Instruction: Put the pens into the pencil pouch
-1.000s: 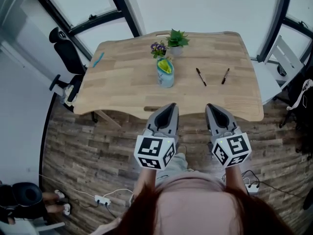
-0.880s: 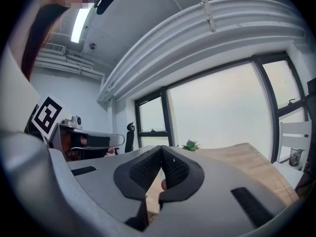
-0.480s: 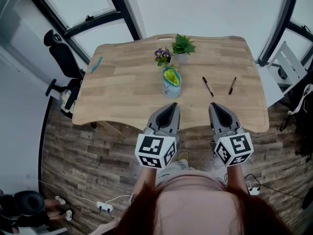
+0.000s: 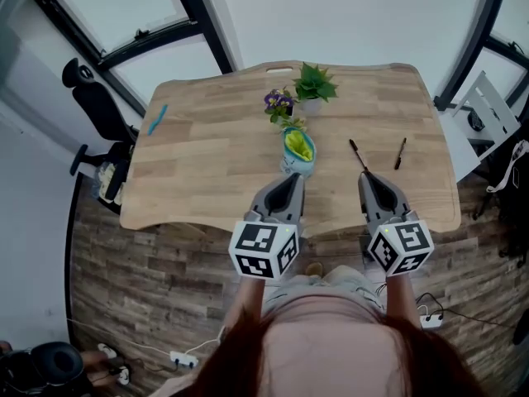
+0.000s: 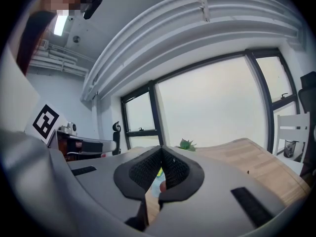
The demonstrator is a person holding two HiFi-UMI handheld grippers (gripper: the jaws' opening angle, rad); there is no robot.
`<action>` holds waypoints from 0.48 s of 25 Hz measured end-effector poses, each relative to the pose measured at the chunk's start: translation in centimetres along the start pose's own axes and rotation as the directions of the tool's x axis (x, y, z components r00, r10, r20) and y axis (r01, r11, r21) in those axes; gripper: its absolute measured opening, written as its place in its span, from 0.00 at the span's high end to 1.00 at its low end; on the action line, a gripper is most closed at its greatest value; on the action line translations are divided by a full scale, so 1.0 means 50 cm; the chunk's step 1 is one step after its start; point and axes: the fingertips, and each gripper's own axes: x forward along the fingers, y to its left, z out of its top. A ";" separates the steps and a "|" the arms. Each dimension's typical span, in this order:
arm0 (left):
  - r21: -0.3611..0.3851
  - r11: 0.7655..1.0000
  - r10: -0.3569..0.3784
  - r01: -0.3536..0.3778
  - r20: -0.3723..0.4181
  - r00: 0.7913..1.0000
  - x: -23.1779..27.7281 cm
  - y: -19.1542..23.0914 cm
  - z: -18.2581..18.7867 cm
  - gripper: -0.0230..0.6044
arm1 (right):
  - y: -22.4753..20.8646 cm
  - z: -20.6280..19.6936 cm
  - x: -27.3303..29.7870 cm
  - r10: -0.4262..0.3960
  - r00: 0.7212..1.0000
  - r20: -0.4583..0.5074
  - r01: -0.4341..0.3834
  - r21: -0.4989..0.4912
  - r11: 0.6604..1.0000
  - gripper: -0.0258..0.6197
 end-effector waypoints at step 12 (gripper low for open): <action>-0.070 0.997 0.026 -0.031 -0.069 0.997 0.083 0.074 -0.018 0.96 | -0.068 -0.033 0.089 -0.020 0.995 -0.098 0.027 0.071 0.997 0.96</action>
